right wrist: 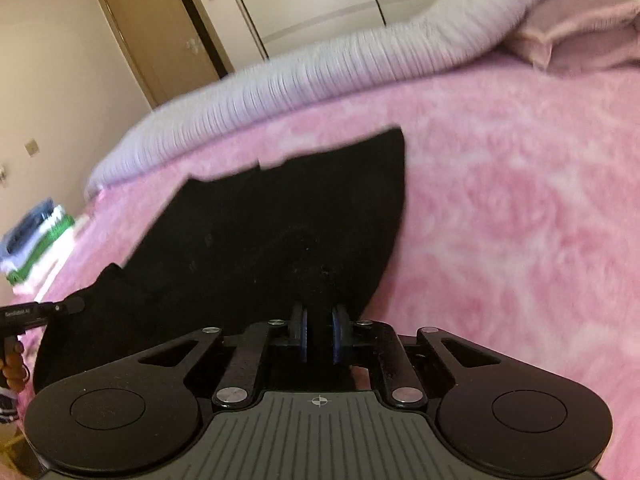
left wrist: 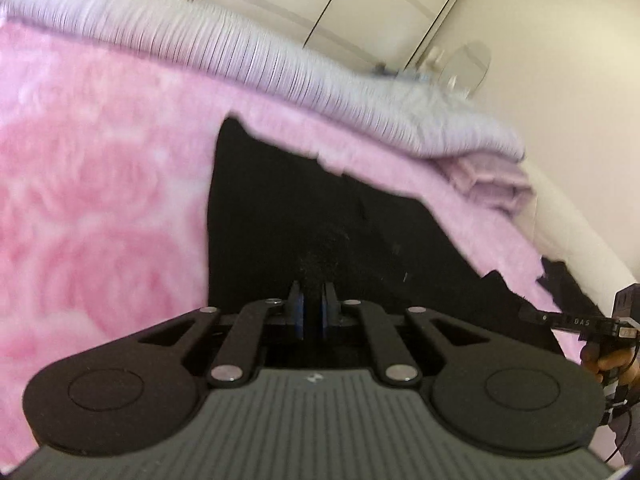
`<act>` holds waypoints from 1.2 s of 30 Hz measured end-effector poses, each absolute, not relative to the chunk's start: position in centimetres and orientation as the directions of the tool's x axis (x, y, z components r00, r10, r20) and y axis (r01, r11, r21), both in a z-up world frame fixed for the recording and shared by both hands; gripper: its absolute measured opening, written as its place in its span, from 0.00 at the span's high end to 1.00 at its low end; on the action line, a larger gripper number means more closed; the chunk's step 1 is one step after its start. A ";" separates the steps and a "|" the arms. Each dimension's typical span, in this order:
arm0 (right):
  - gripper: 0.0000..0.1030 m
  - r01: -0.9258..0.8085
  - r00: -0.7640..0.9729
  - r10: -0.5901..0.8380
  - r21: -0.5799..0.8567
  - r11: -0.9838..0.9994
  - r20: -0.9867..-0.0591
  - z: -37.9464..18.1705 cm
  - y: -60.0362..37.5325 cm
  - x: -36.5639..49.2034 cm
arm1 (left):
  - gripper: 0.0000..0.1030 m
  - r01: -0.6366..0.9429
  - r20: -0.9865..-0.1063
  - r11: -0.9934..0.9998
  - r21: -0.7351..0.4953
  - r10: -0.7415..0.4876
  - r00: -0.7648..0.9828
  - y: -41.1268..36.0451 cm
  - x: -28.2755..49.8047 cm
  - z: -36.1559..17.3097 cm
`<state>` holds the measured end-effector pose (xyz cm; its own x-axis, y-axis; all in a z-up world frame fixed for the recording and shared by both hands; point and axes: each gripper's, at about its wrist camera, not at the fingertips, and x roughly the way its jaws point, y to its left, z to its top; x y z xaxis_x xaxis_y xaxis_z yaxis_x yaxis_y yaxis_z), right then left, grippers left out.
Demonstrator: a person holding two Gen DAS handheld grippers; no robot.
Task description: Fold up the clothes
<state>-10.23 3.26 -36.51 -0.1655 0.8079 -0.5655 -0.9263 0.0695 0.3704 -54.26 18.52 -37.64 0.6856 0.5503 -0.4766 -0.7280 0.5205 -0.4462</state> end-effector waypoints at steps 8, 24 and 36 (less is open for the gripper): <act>0.91 -0.948 -0.099 0.844 0.309 0.082 -0.527 -35.2 6.1 -10.7 | 0.95 -0.748 -0.453 0.504 -0.431 0.597 0.663 20.6 -53.5 -37.5; 0.48 -0.744 -0.070 0.826 0.581 0.331 -0.560 -37.3 -5.3 -6.9 | 0.66 -0.755 -0.556 0.199 -0.625 0.566 0.609 12.8 -62.4 -38.7; 0.46 -0.455 -0.167 0.874 0.822 0.342 -0.456 -40.6 -11.4 -6.9 | 0.60 -0.551 -0.462 -0.016 -0.834 0.566 0.683 8.8 -64.3 -43.4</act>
